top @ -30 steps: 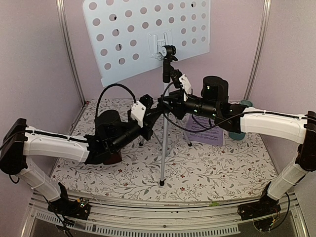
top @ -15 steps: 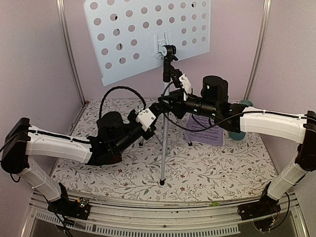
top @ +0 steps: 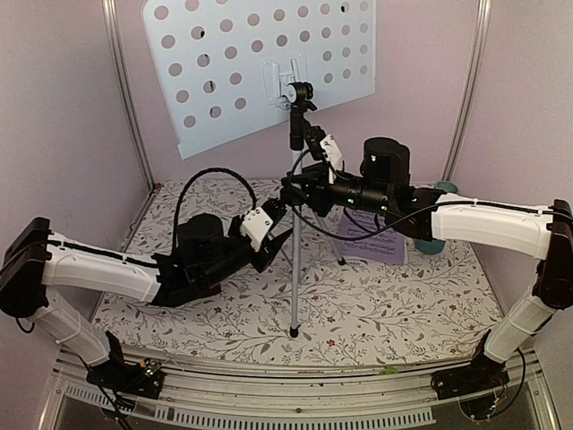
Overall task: Set up the instrument practice props
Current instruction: Screw the knob on the music stand.
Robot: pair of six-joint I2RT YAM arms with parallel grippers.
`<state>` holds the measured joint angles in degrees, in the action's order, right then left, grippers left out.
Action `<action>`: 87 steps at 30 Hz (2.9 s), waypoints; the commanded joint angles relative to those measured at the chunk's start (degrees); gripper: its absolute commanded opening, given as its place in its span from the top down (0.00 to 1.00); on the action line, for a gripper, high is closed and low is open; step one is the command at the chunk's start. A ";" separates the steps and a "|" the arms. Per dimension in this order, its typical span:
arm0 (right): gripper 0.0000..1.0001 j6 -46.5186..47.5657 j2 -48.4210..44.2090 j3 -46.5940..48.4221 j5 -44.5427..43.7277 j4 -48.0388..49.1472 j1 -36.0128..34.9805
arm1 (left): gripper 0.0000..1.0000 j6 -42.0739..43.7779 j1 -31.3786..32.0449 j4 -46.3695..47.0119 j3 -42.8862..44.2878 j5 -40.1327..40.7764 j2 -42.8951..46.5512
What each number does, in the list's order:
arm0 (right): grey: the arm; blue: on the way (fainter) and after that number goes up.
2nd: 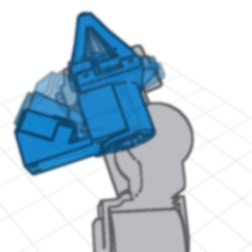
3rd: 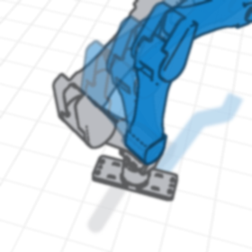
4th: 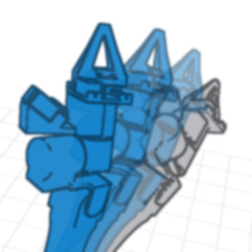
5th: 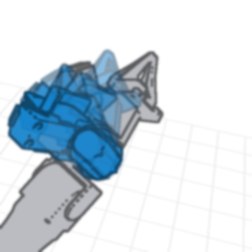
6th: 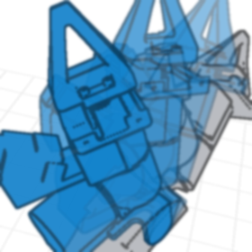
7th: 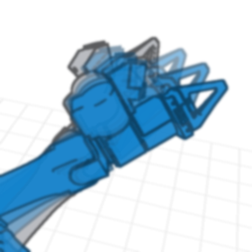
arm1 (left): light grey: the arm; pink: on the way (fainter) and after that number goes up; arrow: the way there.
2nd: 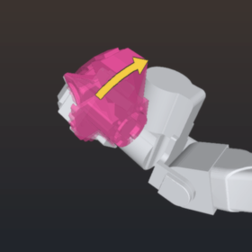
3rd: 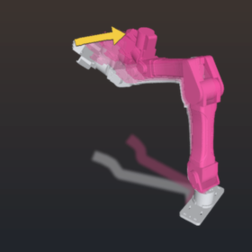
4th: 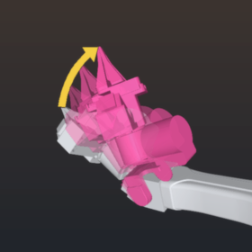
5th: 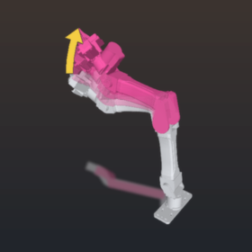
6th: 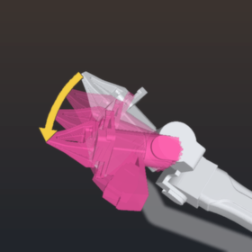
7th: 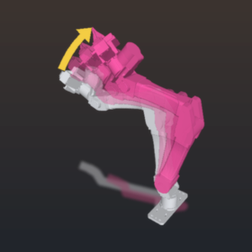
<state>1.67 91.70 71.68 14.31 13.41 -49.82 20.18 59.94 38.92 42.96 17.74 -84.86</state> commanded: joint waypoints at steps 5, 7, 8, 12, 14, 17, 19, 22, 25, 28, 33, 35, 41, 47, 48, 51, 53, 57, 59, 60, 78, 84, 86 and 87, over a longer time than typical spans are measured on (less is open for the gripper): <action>1.00 0.17 5.13 -2.77 2.71 -13.63 -2.00 | 0.47 -17.93 -1.60 1.08 -1.42 -5.95 4.36; 1.00 0.17 5.28 -2.78 2.74 -13.60 -1.94 | 0.46 -21.95 -2.76 1.11 -1.63 -7.81 5.04; 1.00 0.22 5.37 -2.79 2.75 -13.66 -1.88 | 0.46 -23.98 -3.30 1.19 -1.88 -8.71 5.46; 1.00 0.26 5.59 -2.77 2.83 -13.59 -1.90 | 0.45 -33.41 -5.08 1.94 -3.23 -11.13 6.90; 1.00 0.26 5.59 -2.77 2.76 -13.64 -1.93 | 0.44 -38.13 -5.35 2.23 -4.08 -11.45 7.49; 1.00 0.26 5.59 -2.82 3.15 -13.42 -1.94 | 0.44 -45.46 -6.00 4.31 -5.67 -12.89 8.15; 1.00 0.26 5.72 -1.07 3.23 -13.41 -1.94 | 0.44 -50.15 -6.42 5.07 -6.53 -13.22 8.44; 1.00 0.40 5.77 -0.85 3.26 -13.41 -1.91 | 0.44 -58.56 -7.32 6.53 -8.17 -13.37 8.97; 1.00 0.51 5.69 -0.99 3.11 -13.56 -1.87 | 0.44 -66.70 -8.06 8.23 -9.39 -13.73 9.04; 1.00 0.48 5.38 -1.19 2.80 -13.73 -1.92 | 0.45 -76.71 -8.24 10.65 -10.69 -12.84 8.46; 1.00 0.68 4.90 -1.59 2.40 -13.92 -1.88 | 0.46 -89.19 -6.91 15.68 -9.69 -12.53 5.58; 1.00 0.62 4.76 -1.54 2.39 -14.01 -1.90 | 0.46 -92.68 -5.87 16.32 -8.51 -10.61 4.82; 1.00 0.67 4.05 -1.89 1.81 -13.91 -1.93 | 0.46 -102.08 -2.86 15.66 -4.69 -6.05 1.96; 1.00 0.20 3.57 -4.39 1.66 -13.38 -1.92 | 0.46 -106.73 -0.12 16.07 -1.93 -2.46 -0.04; 1.00 0.13 3.51 -4.51 1.73 -13.22 -1.88 | 0.46 -106.83 0.29 15.56 -1.39 -1.81 -0.09; 1.00 0.06 3.50 -4.71 1.69 -12.97 -1.94 | 0.45 -107.77 0.78 15.56 -0.28 -0.61 -0.59; 1.00 0.02 3.49 -4.79 1.73 -12.96 -1.93 | 0.46 -108.29 1.01 16.44 -0.41 0.80 -0.67; 1.00 -0.11 3.53 -5.06 1.86 -12.72 -1.89 | 0.46 -108.84 0.98 18.15 -0.17 1.94 -1.15; 1.00 -0.17 3.65 -4.94 1.95 -12.67 -1.92 | 0.46 -108.86 1.02 17.93 0.29 2.15 -1.42; 1.00 -0.18 3.70 -4.85 2.00 -12.75 -1.94 | 0.46 -109.01 1.04 17.62 0.48 2.47 -1.57; 1.00 -0.07 3.49 -5.15 1.91 -12.88 -1.86 | 0.56 -110.89 -0.05 19.06 2.41 3.00 -4.26; 1.00 -0.11 3.57 -5.23 2.04 -12.88 -1.92 | 0.67 -110.15 -0.56 19.39 1.71 3.14 -4.03; 1.00 -0.13 3.57 -5.19 2.04 -12.88 -1.89 | 0.71 -109.42 -0.94 18.93 1.65 2.82 -3.76; 1.00 -0.14 3.57 -5.16 2.04 -12.88 -1.86 | 0.74 -109.05 -1.16 18.57 1.61 2.58 -3.67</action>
<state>1.72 91.85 70.85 13.37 15.35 -50.13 -90.61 59.83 55.86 44.10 20.43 -88.64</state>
